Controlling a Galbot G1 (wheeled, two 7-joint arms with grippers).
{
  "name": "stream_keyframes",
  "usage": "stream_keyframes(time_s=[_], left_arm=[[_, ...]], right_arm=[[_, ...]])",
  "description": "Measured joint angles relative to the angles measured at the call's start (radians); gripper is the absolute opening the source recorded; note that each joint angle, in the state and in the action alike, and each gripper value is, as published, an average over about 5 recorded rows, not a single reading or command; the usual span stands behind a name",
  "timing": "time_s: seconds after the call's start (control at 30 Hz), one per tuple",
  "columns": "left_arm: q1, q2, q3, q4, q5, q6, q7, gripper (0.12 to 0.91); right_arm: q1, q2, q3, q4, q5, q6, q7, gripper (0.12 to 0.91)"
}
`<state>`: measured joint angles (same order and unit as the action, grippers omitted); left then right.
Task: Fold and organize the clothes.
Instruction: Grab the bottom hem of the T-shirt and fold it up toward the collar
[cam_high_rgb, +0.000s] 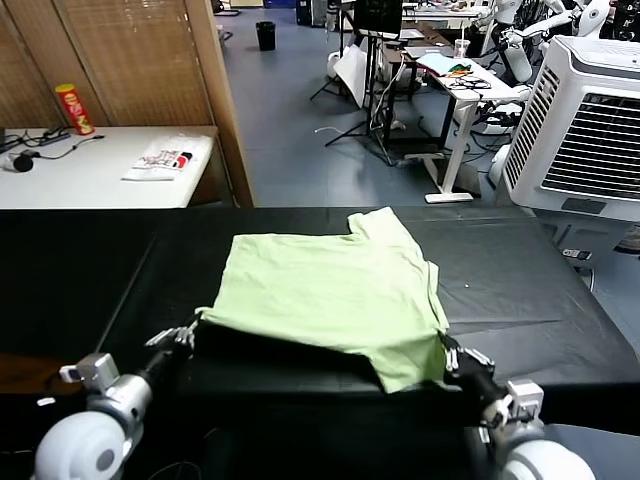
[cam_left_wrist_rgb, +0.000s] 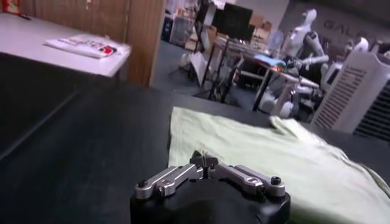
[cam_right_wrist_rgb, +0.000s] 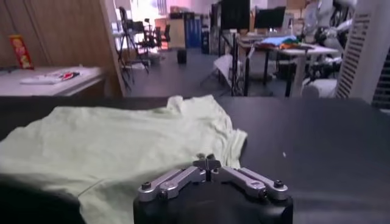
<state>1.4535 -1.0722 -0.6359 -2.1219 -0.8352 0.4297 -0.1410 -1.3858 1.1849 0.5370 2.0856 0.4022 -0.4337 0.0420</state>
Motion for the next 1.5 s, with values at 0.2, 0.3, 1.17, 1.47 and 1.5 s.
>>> stream_keyframes(time_s=[0.2,0.3,1.17,1.47,1.5], left_arm=[[-0.075,-0.014,0.027,0.056,0.036,-0.007,-0.001,0.125],[-0.114,-0.022,0.039,0.093,0.051,-0.011,-0.002,0.125],[-0.311,-0.042,0.148,0.36,0.179,-0.051,0.021,0.125],[-0.31,-0.031,0.144,0.353,0.173,-0.041,0.027,0.385],[-0.307,-0.027,0.14,0.348,0.17,-0.038,0.027,0.435]], right_arm=[[0.113,0.002,-0.045,-0.101,-0.007,0.014,-0.006,0.122],[0.16,0.012,-0.068,-0.153,-0.021,0.023,-0.014,0.122],[0.337,0.05,-0.133,-0.425,-0.041,0.051,-0.064,0.208],[0.265,0.006,-0.089,-0.317,0.023,-0.034,-0.064,0.688],[0.249,-0.002,-0.082,-0.294,0.022,-0.042,-0.06,0.733]])
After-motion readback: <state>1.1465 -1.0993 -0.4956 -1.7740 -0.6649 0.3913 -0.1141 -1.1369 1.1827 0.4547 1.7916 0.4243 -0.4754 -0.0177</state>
